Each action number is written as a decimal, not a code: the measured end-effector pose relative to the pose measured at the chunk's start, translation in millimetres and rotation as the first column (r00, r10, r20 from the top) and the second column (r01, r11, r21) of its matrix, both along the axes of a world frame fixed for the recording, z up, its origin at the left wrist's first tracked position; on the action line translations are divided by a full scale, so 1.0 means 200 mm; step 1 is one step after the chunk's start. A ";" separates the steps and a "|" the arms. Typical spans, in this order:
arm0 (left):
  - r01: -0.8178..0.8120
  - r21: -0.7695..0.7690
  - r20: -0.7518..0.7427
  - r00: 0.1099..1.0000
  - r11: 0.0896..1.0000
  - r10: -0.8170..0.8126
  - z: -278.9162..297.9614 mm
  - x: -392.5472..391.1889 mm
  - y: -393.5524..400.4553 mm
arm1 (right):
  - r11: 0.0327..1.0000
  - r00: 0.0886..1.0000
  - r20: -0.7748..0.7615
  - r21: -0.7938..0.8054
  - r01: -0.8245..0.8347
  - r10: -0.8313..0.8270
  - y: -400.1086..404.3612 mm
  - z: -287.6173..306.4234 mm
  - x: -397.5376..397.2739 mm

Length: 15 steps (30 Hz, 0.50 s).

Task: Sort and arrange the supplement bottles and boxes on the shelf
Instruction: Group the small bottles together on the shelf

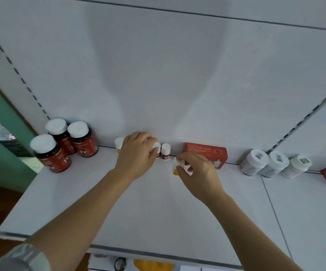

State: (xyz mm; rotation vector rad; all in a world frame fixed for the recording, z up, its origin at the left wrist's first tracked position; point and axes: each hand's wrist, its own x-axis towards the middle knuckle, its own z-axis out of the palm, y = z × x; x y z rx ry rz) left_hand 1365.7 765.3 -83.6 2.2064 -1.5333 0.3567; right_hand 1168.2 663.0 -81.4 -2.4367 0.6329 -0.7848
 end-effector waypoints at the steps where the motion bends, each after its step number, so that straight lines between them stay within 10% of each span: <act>1: -0.015 -0.008 -0.004 1.000 1.000 0.015 0.01 0.01 0.04 | 1.000 1.000 0.009 0.003 -0.013 0.013 0.01 0.01 0.02; 15: -0.128 0.128 -0.131 0.981 0.983 0.145 0.05 0.21 0.58 | 0.993 0.996 -0.054 -0.087 -0.079 0.075 0.31 0.00 0.57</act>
